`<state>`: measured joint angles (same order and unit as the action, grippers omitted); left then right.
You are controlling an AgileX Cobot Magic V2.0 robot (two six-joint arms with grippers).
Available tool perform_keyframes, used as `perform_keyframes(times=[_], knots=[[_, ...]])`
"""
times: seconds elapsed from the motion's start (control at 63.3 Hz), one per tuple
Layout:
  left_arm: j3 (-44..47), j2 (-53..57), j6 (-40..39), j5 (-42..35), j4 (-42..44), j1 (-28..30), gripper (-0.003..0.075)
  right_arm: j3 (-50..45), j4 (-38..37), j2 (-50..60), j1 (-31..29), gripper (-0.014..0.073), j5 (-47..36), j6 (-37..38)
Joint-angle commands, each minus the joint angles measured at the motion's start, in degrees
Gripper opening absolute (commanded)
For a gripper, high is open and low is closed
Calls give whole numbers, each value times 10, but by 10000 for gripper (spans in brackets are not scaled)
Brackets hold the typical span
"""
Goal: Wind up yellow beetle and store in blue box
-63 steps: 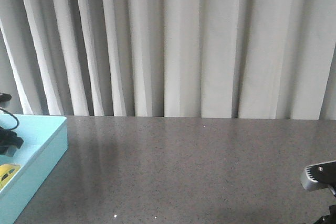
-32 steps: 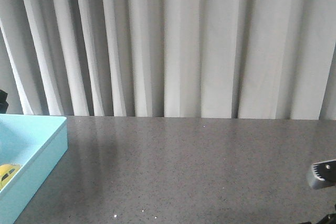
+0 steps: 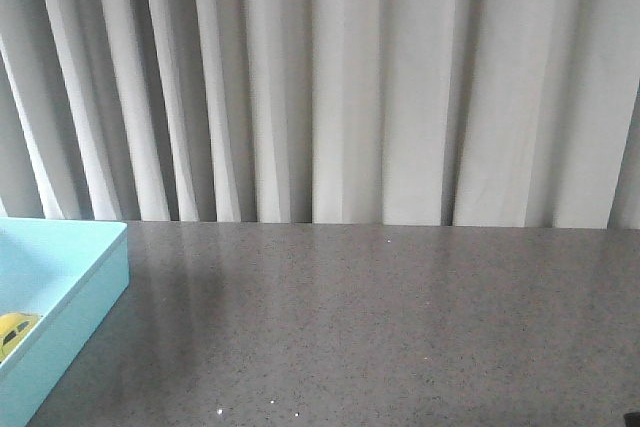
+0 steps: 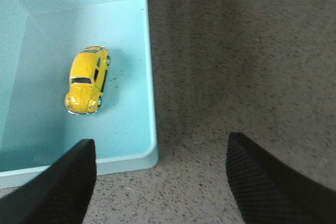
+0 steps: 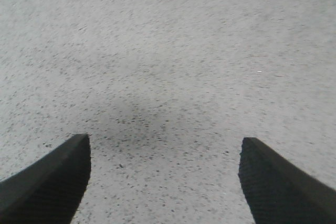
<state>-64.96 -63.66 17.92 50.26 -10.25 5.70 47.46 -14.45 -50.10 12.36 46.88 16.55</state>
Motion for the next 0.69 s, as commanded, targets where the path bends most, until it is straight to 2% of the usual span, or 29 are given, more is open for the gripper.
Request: perform_keyframes(times=[0.0,0.095,0.205,0.3,0.521,0.679], knots=[[33,58,-17,-47,19,-50,513,14,-35,31,-1,563,-17,20],[72,95,-57,-52,65,-105,513,14,-29,50,-1,563,-1,20],[110,133,-101,-55,95,-137,513,14,5,71,-1,563,33,0],[147,169,-123,-67,106,-138,513,1,31,101,-1,563,32,-10],[215,236,-147,-105,102,-137,512,-84,25,163,-1,563,1,-20],[241,247,-183,-147,102,-137,456,-124,26,172,-1,504,6,-56]])
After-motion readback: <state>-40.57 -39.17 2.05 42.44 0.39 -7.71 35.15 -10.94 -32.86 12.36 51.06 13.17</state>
